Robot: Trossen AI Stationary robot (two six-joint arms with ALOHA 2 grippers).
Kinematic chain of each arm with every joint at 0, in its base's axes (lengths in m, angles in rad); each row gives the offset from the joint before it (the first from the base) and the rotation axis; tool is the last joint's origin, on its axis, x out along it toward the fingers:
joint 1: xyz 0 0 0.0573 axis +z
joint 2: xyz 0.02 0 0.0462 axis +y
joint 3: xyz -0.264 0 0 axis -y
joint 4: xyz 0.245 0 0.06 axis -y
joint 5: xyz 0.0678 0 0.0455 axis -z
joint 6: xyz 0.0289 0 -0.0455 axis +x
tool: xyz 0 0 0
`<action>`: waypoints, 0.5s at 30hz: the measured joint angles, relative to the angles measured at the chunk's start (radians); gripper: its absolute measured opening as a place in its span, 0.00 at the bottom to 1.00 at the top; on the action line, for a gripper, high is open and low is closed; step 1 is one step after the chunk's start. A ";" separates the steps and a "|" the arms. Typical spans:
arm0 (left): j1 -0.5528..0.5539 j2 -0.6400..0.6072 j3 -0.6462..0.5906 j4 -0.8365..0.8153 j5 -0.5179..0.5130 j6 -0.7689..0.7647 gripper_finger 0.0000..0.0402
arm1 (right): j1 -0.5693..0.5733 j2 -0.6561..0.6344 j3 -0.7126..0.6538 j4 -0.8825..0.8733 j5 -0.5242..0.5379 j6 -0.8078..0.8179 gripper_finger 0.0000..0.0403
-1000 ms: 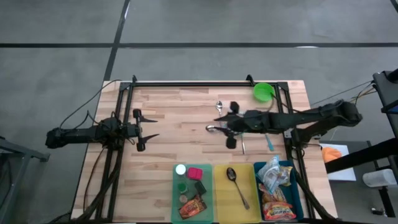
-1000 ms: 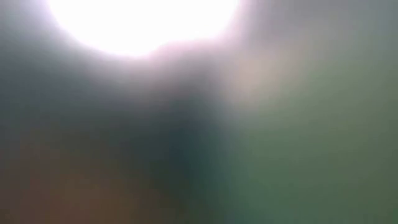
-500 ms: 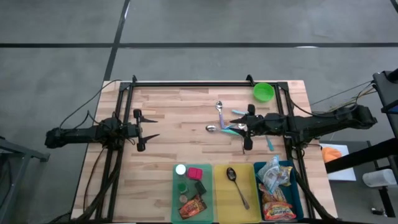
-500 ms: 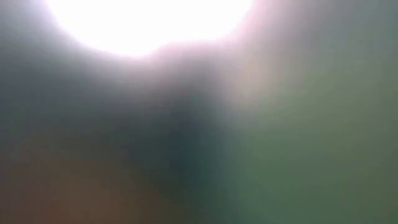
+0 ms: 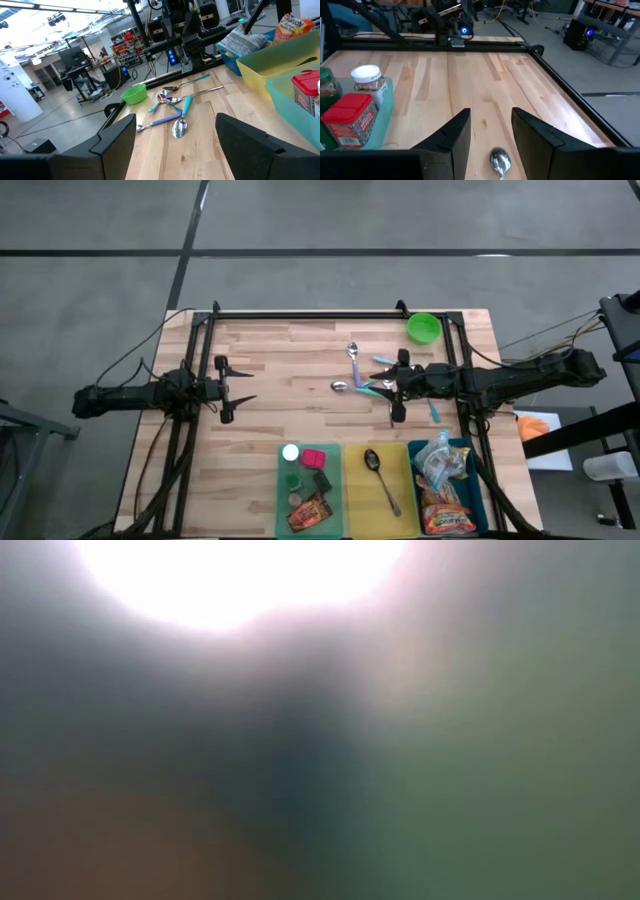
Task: Pick & Place Food Item
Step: Put the left blue spoon into the yellow bin
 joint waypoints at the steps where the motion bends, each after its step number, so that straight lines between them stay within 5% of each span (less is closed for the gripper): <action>1: 0.000 0.000 0.000 0.000 0.000 0.000 0.69 | 0.000 0.000 0.000 0.000 0.007 0.001 0.35; 6: 0.000 0.000 0.000 0.000 0.000 0.000 0.69 | -0.001 0.006 0.000 -0.010 0.136 0.053 0.35; 15: 0.000 0.000 0.000 0.000 0.000 0.000 0.69 | -0.050 0.052 0.002 -0.053 0.153 0.192 0.35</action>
